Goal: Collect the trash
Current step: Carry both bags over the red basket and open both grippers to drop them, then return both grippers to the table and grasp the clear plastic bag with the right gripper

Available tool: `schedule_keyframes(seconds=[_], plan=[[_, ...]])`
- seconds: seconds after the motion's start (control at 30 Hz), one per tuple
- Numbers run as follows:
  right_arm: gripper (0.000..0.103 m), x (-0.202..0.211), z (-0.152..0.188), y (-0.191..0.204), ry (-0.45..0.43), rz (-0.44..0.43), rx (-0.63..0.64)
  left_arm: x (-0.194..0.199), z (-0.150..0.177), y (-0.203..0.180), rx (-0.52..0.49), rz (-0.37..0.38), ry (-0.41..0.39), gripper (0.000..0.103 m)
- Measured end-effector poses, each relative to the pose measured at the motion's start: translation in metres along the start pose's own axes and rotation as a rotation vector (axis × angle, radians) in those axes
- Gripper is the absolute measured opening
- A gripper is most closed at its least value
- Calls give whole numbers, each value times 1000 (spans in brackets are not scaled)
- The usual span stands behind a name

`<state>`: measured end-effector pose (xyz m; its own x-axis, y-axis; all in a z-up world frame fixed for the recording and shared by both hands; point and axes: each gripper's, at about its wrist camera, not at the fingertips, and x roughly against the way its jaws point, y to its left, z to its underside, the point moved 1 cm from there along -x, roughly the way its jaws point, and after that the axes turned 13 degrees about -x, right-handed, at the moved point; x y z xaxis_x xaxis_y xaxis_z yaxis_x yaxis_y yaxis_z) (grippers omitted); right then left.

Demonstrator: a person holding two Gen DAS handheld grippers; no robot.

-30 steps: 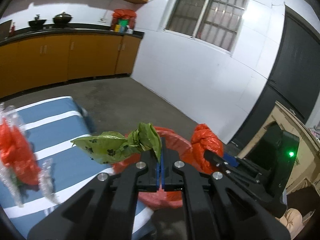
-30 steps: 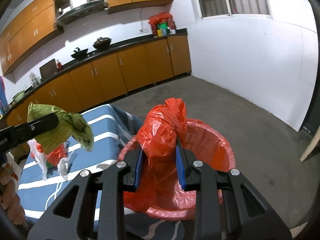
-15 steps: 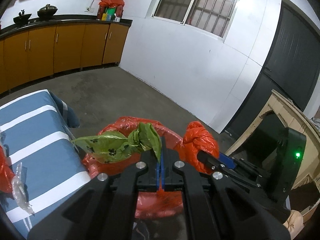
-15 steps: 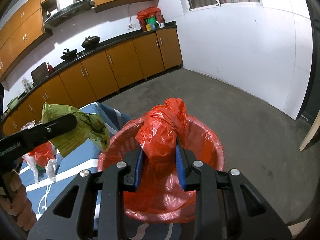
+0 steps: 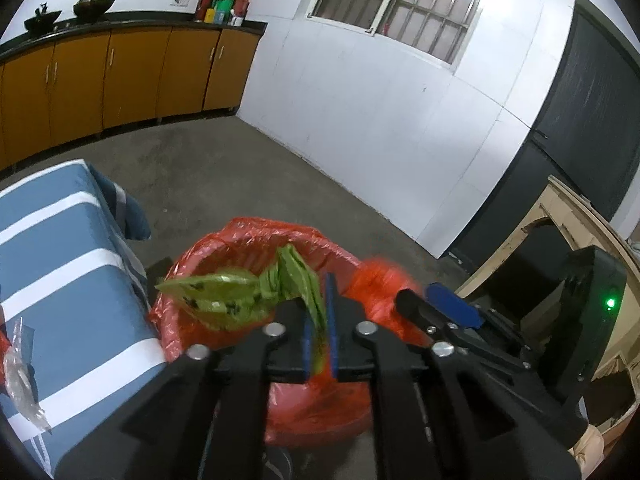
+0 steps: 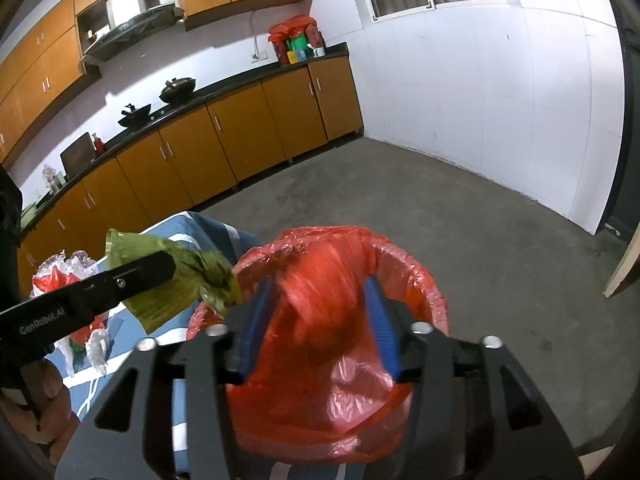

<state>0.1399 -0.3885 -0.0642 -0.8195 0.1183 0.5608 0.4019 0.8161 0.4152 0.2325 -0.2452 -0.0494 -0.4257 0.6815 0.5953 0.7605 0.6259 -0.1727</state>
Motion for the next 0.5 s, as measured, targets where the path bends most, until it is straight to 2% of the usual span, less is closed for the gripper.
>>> schedule_keyframes(seconds=[0.1, 0.3, 0.5], plan=[[55, 0, 2, -3, 0, 17, 2, 1, 4, 9, 23, -18, 5, 25], [55, 5, 6, -8, 0, 53, 5, 11, 13, 29, 65, -70, 1, 34], [55, 11, 5, 4, -26, 62, 65, 37, 25, 40, 41, -200, -28, 47]])
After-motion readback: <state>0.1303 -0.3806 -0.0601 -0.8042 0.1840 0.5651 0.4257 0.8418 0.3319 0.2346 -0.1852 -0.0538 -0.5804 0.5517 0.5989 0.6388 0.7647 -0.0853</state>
